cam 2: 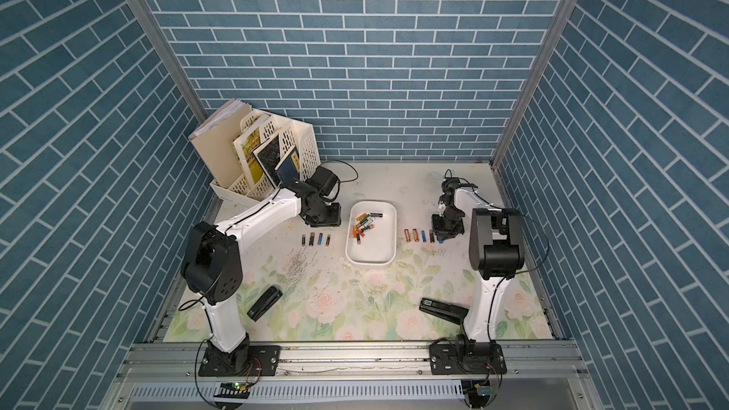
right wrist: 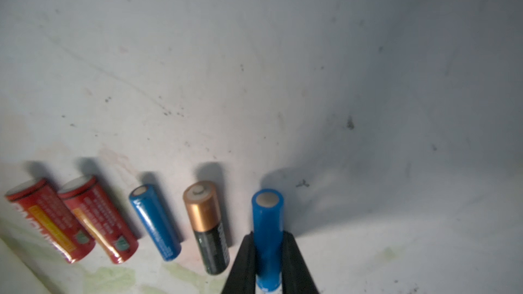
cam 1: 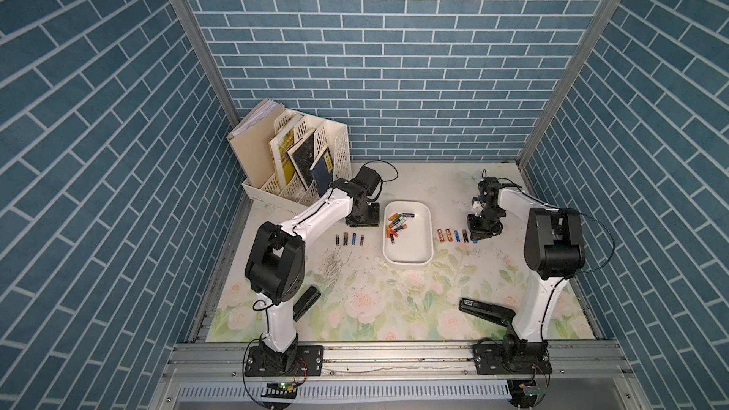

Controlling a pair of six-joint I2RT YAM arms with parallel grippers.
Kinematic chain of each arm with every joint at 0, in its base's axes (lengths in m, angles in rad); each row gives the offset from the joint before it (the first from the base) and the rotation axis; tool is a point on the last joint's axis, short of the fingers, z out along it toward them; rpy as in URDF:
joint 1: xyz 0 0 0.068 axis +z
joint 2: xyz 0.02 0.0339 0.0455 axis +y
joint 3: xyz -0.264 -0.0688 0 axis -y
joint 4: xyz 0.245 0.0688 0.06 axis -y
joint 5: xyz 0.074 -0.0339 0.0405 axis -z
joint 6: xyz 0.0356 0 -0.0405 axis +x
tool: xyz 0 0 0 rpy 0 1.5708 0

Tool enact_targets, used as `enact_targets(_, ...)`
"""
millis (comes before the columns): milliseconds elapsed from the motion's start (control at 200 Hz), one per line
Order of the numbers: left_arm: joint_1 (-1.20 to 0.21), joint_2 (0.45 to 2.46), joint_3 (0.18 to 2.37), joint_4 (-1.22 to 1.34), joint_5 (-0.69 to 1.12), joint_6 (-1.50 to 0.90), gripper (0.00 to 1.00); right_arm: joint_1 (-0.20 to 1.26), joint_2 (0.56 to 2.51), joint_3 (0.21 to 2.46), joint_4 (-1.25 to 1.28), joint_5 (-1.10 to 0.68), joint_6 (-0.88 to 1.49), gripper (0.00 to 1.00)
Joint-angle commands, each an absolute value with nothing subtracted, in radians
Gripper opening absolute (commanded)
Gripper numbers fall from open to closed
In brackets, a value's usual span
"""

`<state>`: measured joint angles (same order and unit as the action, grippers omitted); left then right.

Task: Take the batteries out of the storage box
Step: Place the battery at the center of the board.

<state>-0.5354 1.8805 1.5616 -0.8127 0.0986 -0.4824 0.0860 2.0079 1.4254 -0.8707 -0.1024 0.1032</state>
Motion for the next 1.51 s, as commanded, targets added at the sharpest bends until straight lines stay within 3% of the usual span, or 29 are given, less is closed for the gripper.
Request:
enact_targets(0, -0.538, 1.885, 1.545, -0.817, 0.103, -0.488, 0.51, 0.086, 2.031, 1.447, -0.876, -0.108, 0.08, 0.12)
enact_targets(1060, -0.539, 1.885, 1.558, -0.825, 0.101, -0.484, 0.51, 0.086, 2.007, 1.465, -0.896, -0.098, 0.086, 0.27)
enact_targets(1500, -0.576, 1.932, 1.691, -0.873, 0.055, -0.44, 0.52, 0.086, 1.971, 1.519, -0.922, -0.121, 0.09, 0.29)
